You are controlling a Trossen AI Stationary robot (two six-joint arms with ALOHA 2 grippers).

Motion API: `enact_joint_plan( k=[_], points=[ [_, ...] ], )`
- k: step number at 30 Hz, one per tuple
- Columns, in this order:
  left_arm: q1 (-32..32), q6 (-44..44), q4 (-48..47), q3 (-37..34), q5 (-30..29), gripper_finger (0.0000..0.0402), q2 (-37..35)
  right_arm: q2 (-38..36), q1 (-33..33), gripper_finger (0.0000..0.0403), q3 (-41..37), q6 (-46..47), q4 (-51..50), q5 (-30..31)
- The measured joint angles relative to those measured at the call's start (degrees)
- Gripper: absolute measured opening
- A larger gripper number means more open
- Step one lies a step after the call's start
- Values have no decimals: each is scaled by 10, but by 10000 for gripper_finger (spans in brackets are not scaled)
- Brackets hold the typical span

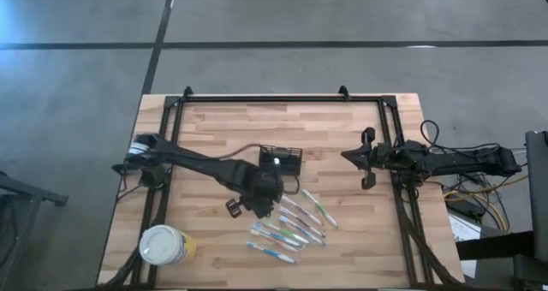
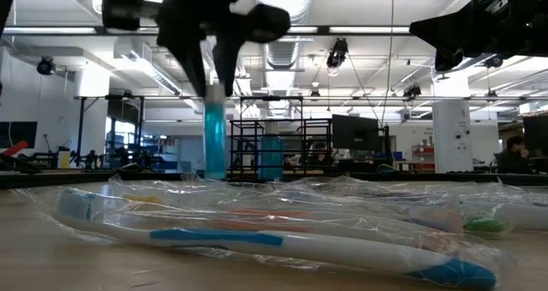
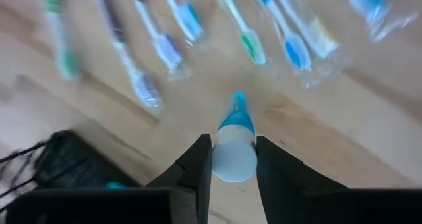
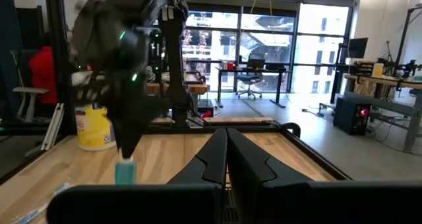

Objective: Pick & Place toothbrushing station
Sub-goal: Put the blue mouthwash bottle into the black organizer

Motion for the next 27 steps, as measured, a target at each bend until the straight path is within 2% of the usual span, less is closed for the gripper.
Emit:
enact_joint_plan(
  k=[7,10,15,22,27],
  points=[
    [46,-81,3,-6,86,94,-94,0,0,8,0,0,0,0],
    [64,-107,26,-43,112,94,-157,0,0,8,0,1,0,0],
    [104,-138,128,-176,160,94,-299,0,0,8,-1,4,0,0],
    [163,-254,355,-394,158,94,-514,0,0,8,-1,9,0,-1],
    [180,-333,492,-523,137,94,-635,0,0,8,-1,10,3,-1]
  ],
)
